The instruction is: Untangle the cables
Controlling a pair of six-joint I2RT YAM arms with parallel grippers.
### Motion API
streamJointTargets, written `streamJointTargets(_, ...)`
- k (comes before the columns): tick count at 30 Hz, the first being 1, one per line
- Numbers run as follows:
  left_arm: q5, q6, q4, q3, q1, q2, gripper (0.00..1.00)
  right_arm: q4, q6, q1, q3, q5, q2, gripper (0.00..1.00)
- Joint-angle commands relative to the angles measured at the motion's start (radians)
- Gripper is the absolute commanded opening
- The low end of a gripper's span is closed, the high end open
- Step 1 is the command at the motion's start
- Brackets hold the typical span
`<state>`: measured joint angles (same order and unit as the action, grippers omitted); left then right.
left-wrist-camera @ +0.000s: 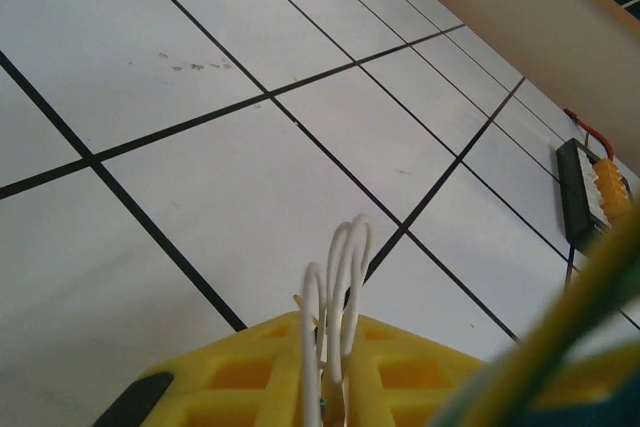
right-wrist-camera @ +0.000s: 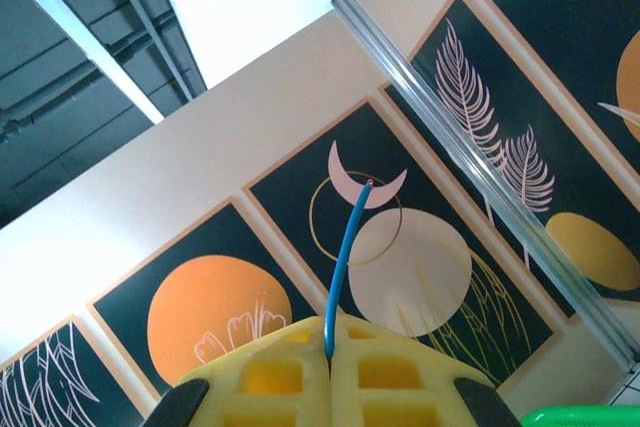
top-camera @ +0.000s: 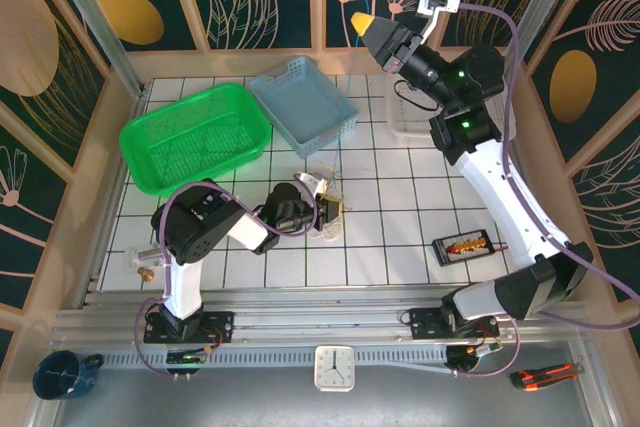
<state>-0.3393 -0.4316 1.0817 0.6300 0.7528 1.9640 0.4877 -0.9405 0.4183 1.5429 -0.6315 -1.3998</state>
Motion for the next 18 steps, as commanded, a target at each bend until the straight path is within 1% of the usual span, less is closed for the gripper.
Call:
streamJointTargets(1, 0.006, 0.002, 0.007, -0.015, 0.001, 0.019, 0.02, 0.083, -0.041, -0.034, 0.051, -0.017, 0.013, 0.00)
streamJointTargets(2, 0.008, 0.003, 0.004, -0.015, 0.001, 0.021, 0.00, 0.083, -0.050, -0.048, 0.063, -0.019, 0.009, 0.00)
streamJointTargets(8, 0.016, 0.003, 0.007, -0.030, 0.000, 0.022, 0.00, 0.043, -0.075, -0.162, 0.194, -0.037, -0.028, 0.00)
streamJointTargets(10, 0.017, 0.003, 0.010, -0.036, 0.000, 0.022, 0.00, 0.063, -0.114, -0.231, 0.215, -0.033, -0.031, 0.00)
streamJointTargets(13, 0.016, 0.005, 0.010, -0.044, 0.000, 0.023, 0.00, 0.136, -0.216, -0.343, 0.231, -0.036, -0.040, 0.00)
streamJointTargets(15, 0.019, 0.005, 0.015, -0.049, 0.001, 0.022, 0.00, 0.160, -0.263, -0.396, 0.248, -0.042, -0.049, 0.00)
streamJointTargets(18, 0.019, 0.005, 0.017, -0.050, 0.000, 0.022, 0.00, 0.157, -0.273, -0.413, 0.253, -0.054, -0.055, 0.00)
